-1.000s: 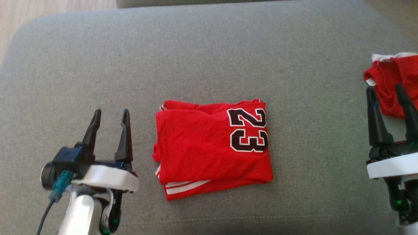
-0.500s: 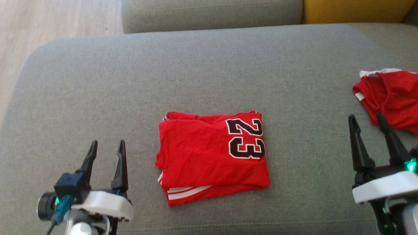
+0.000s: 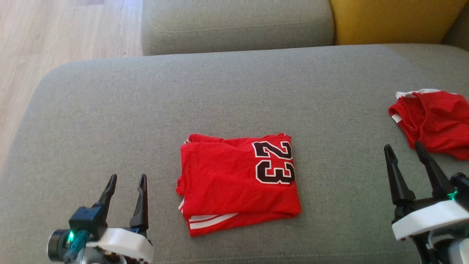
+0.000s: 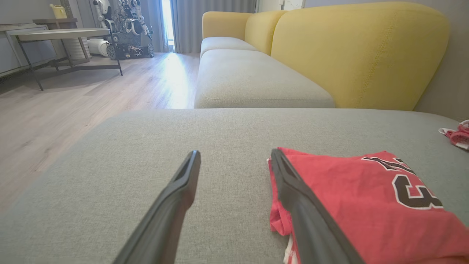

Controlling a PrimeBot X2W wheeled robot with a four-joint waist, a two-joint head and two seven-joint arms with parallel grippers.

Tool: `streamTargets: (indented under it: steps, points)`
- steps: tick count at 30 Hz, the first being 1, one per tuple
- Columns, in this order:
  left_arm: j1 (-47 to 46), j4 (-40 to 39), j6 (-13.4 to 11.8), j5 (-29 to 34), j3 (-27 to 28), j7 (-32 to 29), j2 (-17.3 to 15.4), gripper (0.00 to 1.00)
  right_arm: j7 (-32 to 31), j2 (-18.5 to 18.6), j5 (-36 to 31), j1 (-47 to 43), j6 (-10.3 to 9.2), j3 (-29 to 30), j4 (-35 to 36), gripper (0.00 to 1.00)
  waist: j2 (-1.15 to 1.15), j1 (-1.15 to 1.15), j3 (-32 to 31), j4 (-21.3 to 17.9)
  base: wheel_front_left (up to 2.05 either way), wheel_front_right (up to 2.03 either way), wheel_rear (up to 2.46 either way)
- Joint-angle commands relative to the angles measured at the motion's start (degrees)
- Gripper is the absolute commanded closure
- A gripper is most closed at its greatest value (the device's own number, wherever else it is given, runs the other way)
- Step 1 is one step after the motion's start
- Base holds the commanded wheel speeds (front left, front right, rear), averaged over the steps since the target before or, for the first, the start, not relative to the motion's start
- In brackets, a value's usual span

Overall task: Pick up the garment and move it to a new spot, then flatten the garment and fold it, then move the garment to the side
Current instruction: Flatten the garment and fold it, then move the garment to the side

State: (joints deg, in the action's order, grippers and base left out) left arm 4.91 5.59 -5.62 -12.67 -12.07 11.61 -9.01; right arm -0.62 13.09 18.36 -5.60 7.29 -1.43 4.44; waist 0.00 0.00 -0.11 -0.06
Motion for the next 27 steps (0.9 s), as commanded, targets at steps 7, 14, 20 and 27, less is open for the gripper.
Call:
streamTargets:
  steps: [7, 14, 20, 27]
  points:
    - [-1.75, -2.08, -0.6, -0.19, 1.75, -0.28, -1.48, 0.0, -1.03, 0.53, -0.95, 0.08, 0.2, -0.45, 2.35, 0.0, 0.0, 0.0, -0.59, 0.14, 0.0, 0.0, 0.0]
    - [-2.0, -2.36, -0.88, -0.18, 1.46, -0.28, -1.88, 0.0, -1.14, 0.65, -1.65, 0.16, 0.2, -0.38, 2.71, 0.0, 0.0, 0.0, -0.33, 0.24, 0.0, 0.0, 0.0]
    - [-2.24, -2.32, -1.12, -0.22, 1.33, -0.08, -2.11, 0.0, -1.14, 0.74, -1.69, 0.2, 0.2, -0.04, 2.79, 0.0, 0.0, 0.0, -0.4, 0.31, 0.0, 0.0, 0.0]
    - [-2.35, -2.29, -1.38, -0.66, 1.44, 0.11, -2.31, 0.0, -1.48, 0.41, -1.59, 0.14, 0.2, 0.1, 2.83, 0.0, 0.0, 0.0, -0.51, 0.22, 0.0, 0.0, 0.0]
